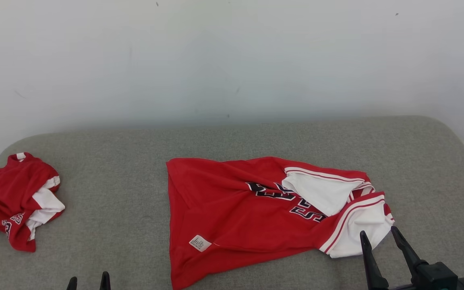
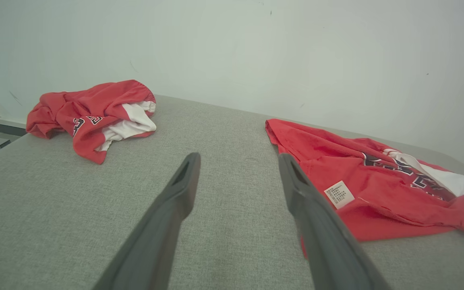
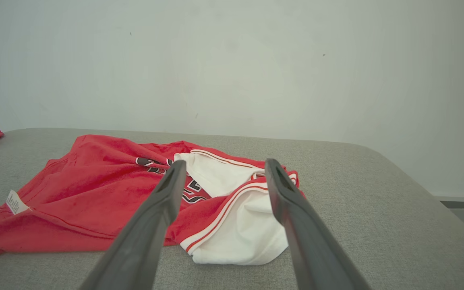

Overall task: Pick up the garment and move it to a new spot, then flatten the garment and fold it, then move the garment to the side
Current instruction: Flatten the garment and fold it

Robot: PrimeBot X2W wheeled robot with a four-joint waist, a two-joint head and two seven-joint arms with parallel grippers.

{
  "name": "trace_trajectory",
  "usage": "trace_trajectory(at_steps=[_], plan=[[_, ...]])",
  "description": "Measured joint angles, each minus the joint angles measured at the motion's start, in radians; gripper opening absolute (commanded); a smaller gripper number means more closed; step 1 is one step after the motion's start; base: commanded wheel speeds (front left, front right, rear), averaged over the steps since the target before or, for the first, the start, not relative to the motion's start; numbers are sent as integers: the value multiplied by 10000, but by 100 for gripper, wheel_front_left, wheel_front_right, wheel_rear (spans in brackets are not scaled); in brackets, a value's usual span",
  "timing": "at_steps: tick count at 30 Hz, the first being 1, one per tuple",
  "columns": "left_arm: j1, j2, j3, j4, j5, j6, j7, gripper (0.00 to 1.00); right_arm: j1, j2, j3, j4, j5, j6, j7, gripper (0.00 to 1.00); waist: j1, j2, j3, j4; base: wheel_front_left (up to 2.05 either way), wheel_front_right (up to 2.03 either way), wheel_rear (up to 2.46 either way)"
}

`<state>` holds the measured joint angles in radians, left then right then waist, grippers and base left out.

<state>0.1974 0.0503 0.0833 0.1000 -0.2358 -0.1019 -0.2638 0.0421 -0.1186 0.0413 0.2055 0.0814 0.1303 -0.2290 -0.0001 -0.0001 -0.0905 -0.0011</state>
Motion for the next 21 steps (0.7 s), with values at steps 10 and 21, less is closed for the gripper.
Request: trace_trajectory(at_steps=[10, 21], plan=[[-153, -2, -90, 142, 0, -77, 0, 100, -76, -8, 13, -77, 65, 0, 82, 100, 0, 0, 191, -66, 0, 0, 0], [-1143, 27, -1127, 1246, -38, -217, 90, 100, -895, -314, -293, 581, 347, 0, 1009, 100, 0, 1, 533, -112, 0, 0, 0]])
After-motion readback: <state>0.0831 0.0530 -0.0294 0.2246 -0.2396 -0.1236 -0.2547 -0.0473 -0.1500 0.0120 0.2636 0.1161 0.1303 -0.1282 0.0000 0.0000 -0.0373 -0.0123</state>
